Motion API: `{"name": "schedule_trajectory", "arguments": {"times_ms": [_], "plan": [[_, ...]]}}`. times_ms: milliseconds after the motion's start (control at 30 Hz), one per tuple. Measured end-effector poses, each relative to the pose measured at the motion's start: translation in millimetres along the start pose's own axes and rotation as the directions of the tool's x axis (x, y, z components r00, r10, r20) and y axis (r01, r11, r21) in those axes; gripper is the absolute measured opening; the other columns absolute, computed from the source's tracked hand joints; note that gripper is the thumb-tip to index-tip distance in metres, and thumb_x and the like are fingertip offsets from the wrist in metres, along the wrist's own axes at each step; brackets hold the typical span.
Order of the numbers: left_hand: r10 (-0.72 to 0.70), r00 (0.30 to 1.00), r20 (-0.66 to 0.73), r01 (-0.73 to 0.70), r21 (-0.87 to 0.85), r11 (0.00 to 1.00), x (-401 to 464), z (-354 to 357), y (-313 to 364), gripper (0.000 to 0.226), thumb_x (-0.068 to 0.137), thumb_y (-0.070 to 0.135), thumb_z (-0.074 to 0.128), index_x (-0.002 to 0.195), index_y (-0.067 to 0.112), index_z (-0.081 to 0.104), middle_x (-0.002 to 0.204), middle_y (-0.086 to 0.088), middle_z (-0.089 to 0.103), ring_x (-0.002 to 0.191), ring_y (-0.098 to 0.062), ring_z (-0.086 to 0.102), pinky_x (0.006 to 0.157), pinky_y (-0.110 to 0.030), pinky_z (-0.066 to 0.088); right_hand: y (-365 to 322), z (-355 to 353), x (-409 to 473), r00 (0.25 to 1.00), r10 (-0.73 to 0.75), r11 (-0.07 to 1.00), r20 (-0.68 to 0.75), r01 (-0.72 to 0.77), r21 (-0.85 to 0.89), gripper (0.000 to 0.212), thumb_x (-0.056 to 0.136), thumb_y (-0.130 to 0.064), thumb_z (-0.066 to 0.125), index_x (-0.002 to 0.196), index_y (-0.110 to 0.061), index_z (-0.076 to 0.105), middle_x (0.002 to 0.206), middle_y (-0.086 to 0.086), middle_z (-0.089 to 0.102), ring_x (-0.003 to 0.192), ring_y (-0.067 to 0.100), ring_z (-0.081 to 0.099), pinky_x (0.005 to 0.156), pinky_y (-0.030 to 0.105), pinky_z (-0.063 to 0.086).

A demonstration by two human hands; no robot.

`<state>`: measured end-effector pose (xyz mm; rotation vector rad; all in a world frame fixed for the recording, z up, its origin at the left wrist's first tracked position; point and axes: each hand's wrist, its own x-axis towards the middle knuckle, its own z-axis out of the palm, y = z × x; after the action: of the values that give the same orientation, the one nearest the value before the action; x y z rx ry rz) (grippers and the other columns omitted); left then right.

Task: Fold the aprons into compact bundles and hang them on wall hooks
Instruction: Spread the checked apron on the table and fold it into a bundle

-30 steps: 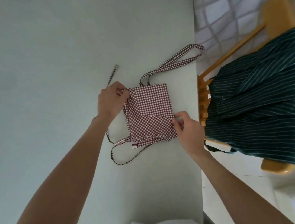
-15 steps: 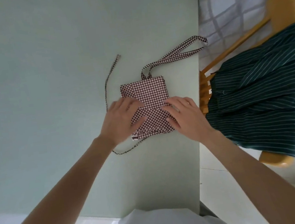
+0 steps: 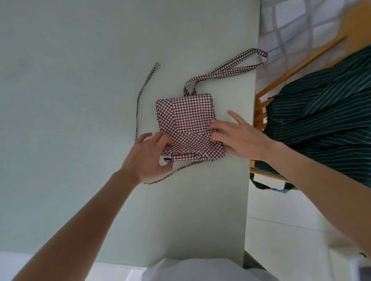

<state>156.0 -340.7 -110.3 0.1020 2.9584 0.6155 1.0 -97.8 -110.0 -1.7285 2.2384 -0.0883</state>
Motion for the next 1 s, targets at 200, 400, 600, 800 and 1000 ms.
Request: {"name": "schedule_trajectory", "arguments": {"times_ms": [200, 400, 600, 800, 1000], "plan": [[-0.190, 0.982, -0.027, 0.181, -0.196, 0.964, 5.3, -2.1, -2.4, 0.062, 0.073, 0.046, 0.063, 0.124, 0.014, 0.048, 0.115, 0.004, 0.060, 0.097, -0.015, 0.060, 0.095, -0.030, 0.036, -0.8, -9.3, 12.5, 0.926, 0.343, 0.835, -0.158, -0.223, 0.503, 0.024, 0.087, -0.006, 0.059, 0.111, -0.006, 0.055, 0.107, 0.007, 0.066, 0.096, 0.023, 0.063, 0.090, 0.033, 0.046], [-0.559, 0.822, -0.106, 0.481, -0.395, 0.783, 44.7, -14.0, -4.9, 0.026, 0.090, 0.035, 0.057, 0.098, 0.010, 0.059, 0.080, 0.000, 0.064, 0.076, -0.023, 0.060, 0.065, -0.032, 0.043, -2.7, -12.0, 39.6, 0.720, 0.677, 0.597, -0.151, -0.419, 0.684, 0.018, 0.095, -0.021, 0.052, 0.104, -0.008, 0.060, 0.102, 0.001, 0.065, 0.084, 0.014, 0.061, 0.068, 0.019, 0.045], [-0.724, 0.679, -0.117, 0.651, -0.358, 0.669, 66.1, -7.4, -5.5, 0.033, 0.089, 0.047, 0.053, 0.103, 0.018, 0.060, 0.078, 0.000, 0.061, 0.077, -0.027, 0.061, 0.069, -0.035, 0.046, -7.9, -16.4, 52.7, 0.563, 0.825, 0.381, -0.041, -0.502, 0.777, 0.033, 0.100, -0.034, 0.036, 0.119, -0.014, 0.055, 0.097, 0.000, 0.063, 0.092, 0.018, 0.059, 0.078, 0.031, 0.044], [-0.755, 0.637, -0.155, 0.699, -0.297, 0.651, 76.0, -7.9, -6.2, 0.037, 0.087, 0.050, 0.056, 0.111, 0.023, 0.054, 0.099, -0.002, 0.067, 0.085, -0.027, 0.064, 0.069, -0.032, 0.042, -13.9, -11.3, 56.8, 0.528, 0.834, 0.459, -0.160, -0.503, 0.732, 0.048, 0.089, -0.025, 0.062, 0.131, -0.018, 0.038, 0.076, -0.011, 0.056, 0.071, 0.012, 0.058, 0.070, 0.032, 0.049], [-0.275, 0.788, -0.551, 0.324, -0.009, 0.946, 63.5, -4.4, 16.1, 0.022, 0.087, 0.028, 0.058, 0.105, 0.015, 0.059, 0.106, -0.003, 0.061, 0.093, -0.022, 0.054, 0.078, -0.034, 0.040, -13.7, -7.1, 64.1, 0.636, 0.741, 0.647, -0.216, -0.591, 0.482, 0.047, 0.094, -0.017, 0.048, 0.138, -0.029, 0.037, 0.089, 0.004, 0.062, 0.080, 0.021, 0.059, 0.070, 0.037, 0.046]]}}
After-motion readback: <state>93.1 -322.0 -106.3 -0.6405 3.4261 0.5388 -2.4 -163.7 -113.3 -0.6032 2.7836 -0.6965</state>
